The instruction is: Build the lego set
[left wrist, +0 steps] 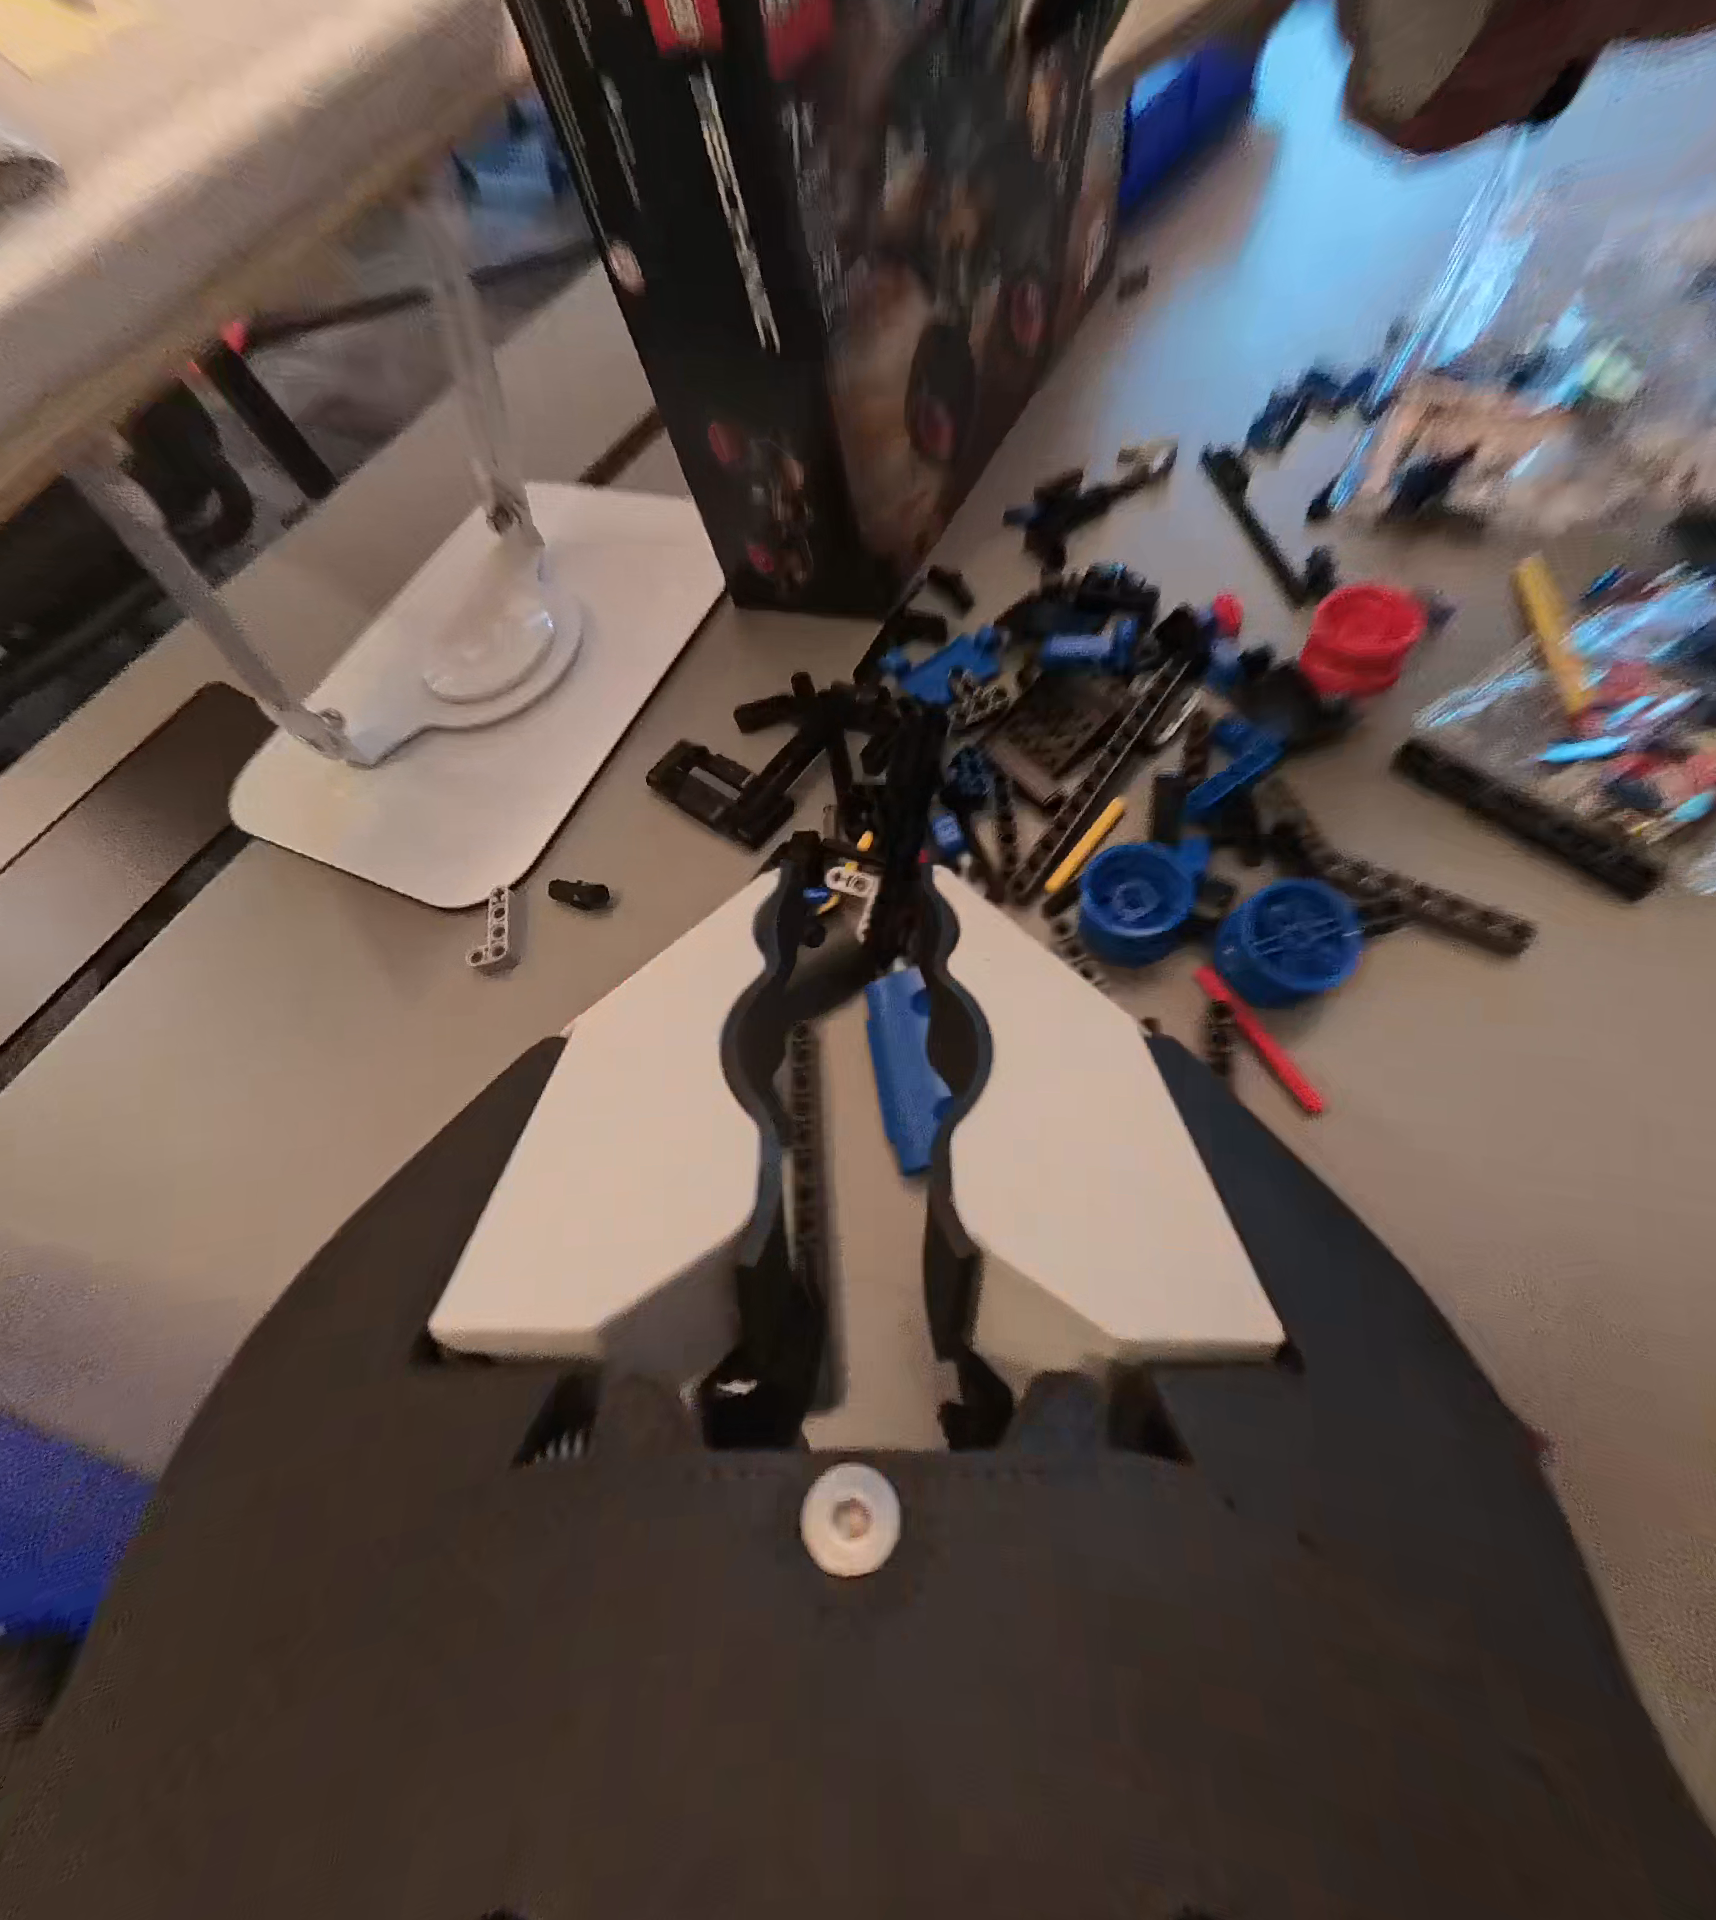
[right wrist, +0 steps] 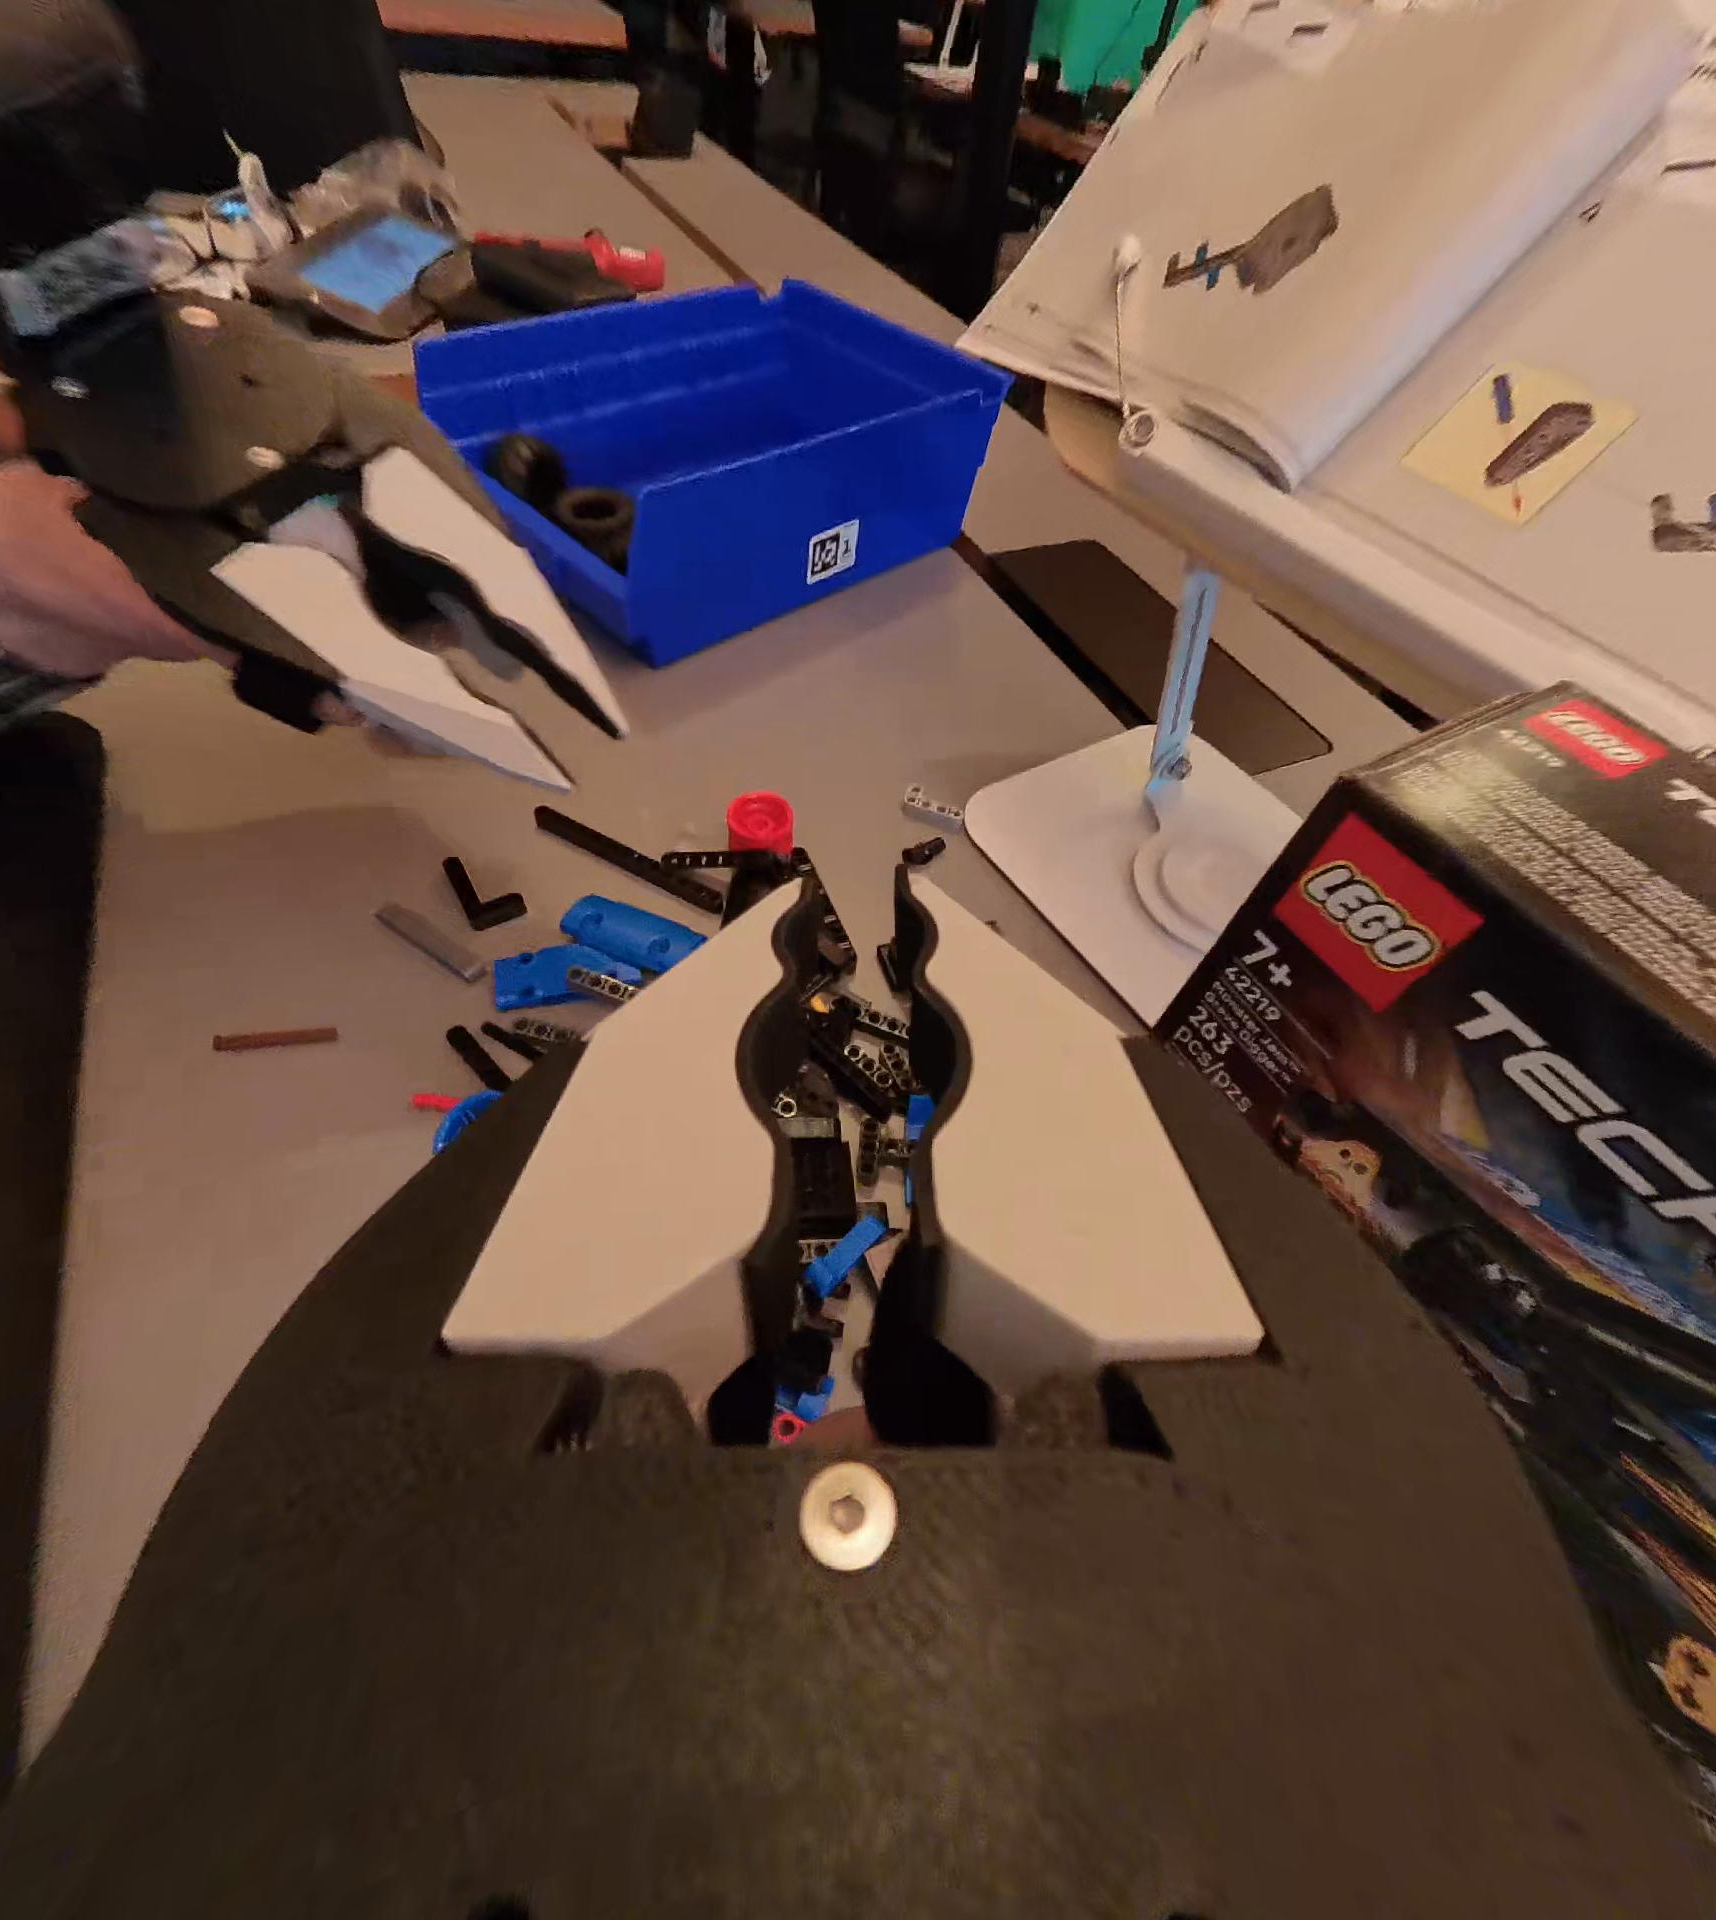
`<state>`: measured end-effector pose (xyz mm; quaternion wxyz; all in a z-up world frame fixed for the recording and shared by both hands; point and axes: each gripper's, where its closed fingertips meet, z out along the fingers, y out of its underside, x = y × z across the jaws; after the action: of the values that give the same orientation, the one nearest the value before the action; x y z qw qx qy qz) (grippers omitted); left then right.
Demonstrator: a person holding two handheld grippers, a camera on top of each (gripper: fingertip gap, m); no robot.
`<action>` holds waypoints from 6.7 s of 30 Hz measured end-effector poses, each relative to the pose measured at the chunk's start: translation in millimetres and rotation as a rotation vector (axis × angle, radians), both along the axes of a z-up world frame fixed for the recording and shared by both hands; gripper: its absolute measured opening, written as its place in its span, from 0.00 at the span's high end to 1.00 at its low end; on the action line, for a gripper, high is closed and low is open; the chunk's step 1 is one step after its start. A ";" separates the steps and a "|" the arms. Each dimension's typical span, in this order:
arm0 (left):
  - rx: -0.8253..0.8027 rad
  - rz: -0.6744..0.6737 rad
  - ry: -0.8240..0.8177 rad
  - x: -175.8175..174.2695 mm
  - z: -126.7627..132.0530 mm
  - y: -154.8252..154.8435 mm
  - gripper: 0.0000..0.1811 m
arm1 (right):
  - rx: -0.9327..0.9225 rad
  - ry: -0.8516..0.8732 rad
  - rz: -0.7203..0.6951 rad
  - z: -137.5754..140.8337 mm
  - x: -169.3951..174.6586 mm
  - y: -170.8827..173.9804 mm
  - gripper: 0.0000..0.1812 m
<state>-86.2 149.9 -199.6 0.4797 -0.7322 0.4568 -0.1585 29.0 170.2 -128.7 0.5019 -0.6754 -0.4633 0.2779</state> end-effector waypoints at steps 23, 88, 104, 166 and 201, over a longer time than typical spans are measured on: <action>-0.222 -0.160 -0.261 42.7 -4.6 43.6 0.97 | -0.075 0.040 0.059 -23.0 -28.3 -2.4 0.90; -0.014 -0.202 -0.450 -18.9 64.9 -75.8 0.97 | -0.257 0.224 0.477 4.9 -143.4 -95.0 0.93; -0.053 -0.199 -0.263 -32.2 47.8 -92.7 0.97 | -0.094 0.012 0.541 -11.2 -161.5 -117.8 0.97; -0.175 0.199 0.155 -134.6 -88.3 -118.0 0.84 | 0.623 -0.363 0.789 -118.2 -205.0 -172.5 0.97; -0.111 0.052 0.133 -120.3 -89.0 -119.3 0.62 | 0.308 -0.234 0.863 -120.5 -239.5 -173.9 0.97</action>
<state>-206.4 30.6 -288.7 0.4111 -0.7782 0.4588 -0.1221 -210.5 -3.7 -249.2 0.3793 -0.3656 -0.7909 0.3114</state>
